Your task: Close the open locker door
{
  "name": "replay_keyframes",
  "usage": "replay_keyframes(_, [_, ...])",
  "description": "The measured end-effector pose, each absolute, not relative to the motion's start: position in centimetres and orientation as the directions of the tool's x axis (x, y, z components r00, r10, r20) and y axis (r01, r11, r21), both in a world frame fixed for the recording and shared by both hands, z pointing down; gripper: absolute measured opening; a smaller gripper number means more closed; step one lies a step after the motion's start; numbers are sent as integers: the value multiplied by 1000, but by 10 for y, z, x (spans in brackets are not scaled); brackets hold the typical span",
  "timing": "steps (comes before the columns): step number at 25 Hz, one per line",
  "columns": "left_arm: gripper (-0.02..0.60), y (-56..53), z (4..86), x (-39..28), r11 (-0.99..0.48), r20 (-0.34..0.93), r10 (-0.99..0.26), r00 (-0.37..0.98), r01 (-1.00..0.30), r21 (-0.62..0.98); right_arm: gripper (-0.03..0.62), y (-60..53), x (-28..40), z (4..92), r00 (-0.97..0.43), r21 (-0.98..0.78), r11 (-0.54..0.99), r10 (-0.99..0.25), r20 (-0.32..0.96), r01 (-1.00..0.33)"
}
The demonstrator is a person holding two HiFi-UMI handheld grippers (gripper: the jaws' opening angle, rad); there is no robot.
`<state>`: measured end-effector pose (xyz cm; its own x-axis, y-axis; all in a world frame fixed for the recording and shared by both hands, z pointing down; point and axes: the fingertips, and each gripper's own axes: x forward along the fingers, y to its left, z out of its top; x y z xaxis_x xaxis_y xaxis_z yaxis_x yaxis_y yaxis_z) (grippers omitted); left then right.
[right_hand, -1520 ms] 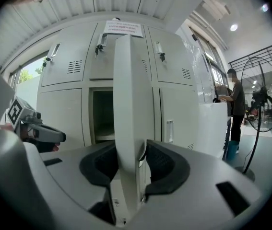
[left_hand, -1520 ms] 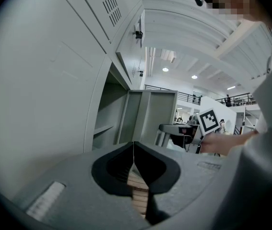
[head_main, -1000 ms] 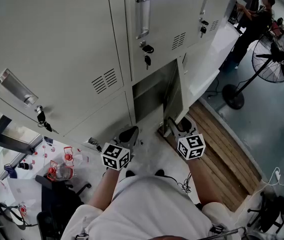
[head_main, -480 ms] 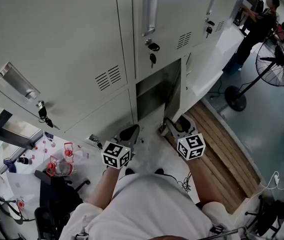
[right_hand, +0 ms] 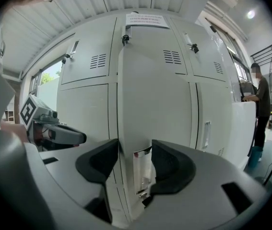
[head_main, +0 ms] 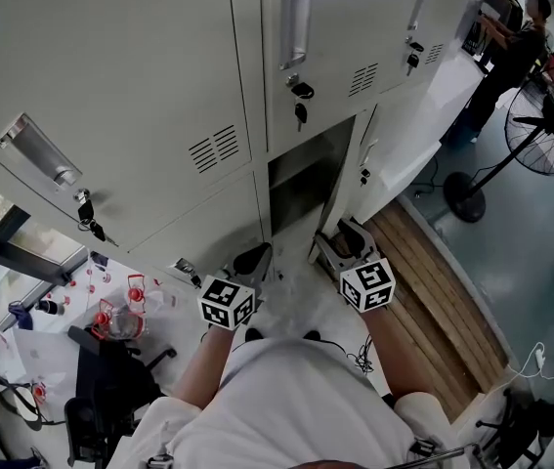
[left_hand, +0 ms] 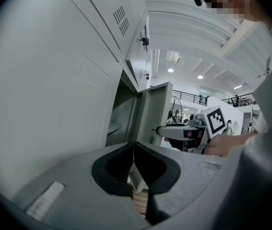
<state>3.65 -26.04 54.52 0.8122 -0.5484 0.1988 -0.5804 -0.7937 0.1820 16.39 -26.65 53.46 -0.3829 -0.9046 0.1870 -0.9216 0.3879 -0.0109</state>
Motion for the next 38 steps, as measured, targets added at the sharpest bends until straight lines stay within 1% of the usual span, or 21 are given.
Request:
replay_keyframes(20, [15, -266, 542, 14, -744, 196, -617, 762, -646, 170, 209, -309, 119, 536, -506, -17, 513, -841, 194, -858])
replay_keyframes(29, [15, -274, 539, -1, -715, 186, -653, 734, -678, 168, 209, -334, 104, 534, -532, -8, 542, -823, 199, -840])
replay_keyframes(38, [17, -278, 538, -4, -708, 182, -662, 727, -687, 165, 207, -357, 97, 536, -542, -16, 551, -814, 208, -834])
